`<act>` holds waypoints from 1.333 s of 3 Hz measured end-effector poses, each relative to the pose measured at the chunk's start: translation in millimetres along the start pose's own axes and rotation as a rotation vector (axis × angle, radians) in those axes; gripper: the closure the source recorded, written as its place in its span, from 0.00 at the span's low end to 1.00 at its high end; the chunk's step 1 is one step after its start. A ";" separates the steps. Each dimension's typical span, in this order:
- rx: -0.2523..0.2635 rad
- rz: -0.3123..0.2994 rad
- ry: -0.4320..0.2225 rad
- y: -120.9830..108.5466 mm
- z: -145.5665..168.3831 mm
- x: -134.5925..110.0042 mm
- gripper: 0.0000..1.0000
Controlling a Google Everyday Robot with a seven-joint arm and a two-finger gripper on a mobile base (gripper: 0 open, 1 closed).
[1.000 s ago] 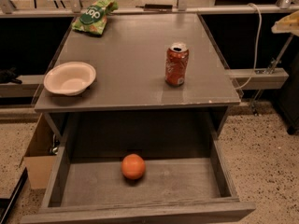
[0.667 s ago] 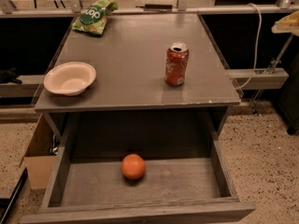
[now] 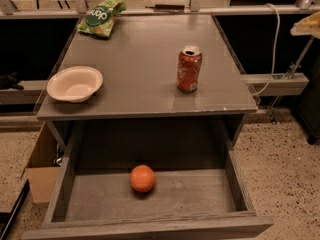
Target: Pick orange from top drawer and place on counter
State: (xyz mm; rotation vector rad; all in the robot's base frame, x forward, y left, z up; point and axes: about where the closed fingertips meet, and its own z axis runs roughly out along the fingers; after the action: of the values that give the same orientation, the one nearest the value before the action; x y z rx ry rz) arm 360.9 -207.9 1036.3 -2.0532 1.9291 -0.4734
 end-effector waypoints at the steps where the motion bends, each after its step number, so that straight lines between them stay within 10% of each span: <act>1: 0.000 0.000 0.000 0.0 0.0 0.0 0.00; 4: -0.154 -0.301 -0.101 -108.9 86.7 -118.5 0.00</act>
Offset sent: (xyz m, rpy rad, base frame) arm 0.1050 0.0523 -0.0388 0.0299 0.2618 0.2301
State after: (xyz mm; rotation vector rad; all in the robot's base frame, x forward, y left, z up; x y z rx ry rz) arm 489.8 -83.9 998.4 -2.4313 1.6517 -0.2832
